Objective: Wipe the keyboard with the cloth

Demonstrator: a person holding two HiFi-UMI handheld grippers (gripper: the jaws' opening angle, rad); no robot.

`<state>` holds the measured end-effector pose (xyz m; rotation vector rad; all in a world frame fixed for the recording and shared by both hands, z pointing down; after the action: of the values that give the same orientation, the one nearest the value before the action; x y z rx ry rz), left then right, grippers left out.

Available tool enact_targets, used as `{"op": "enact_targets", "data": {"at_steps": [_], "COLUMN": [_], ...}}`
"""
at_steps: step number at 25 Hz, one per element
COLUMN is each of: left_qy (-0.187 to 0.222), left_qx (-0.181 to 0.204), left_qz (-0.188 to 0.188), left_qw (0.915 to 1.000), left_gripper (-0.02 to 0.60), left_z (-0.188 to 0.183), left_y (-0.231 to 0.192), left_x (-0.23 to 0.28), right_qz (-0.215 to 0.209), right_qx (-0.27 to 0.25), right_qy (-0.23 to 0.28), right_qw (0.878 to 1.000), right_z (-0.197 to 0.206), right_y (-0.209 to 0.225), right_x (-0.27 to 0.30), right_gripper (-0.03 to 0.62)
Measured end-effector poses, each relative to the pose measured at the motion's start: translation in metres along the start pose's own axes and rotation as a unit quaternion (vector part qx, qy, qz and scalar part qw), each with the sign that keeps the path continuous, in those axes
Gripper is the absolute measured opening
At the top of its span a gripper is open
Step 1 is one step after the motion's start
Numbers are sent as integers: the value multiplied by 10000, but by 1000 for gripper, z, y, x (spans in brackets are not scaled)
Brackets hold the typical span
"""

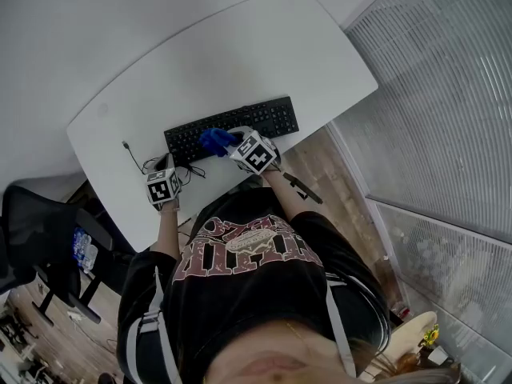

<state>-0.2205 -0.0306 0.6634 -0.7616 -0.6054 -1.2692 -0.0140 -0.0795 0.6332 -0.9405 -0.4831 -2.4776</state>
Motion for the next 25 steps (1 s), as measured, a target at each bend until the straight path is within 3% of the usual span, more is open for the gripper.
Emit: {"op": "enact_targets", "data": {"at_steps": [25], "left_qy": [-53], "left_qx": [42], "left_qz": [-101], "left_qw": [9999], "left_gripper": [37], "left_z": [-3], "left_y": [3], "left_x": [-2], "right_qz": [604], "right_qx": [131], "right_qy": [-367], "right_qw": [9974], "right_z": [35], "right_y": [66], "right_x": [-50], "right_gripper": [57]}}
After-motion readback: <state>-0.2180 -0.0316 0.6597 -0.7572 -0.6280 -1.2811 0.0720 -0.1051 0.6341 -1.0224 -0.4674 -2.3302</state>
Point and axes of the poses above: the fingertips, and each gripper's own axes: x forward along the fingers, y to its right, z out of its underside, the point moved 4 cm from there along -x, backward along the fingers, and after that the axes turned 3 degrees about z, right-handed, at the moved point
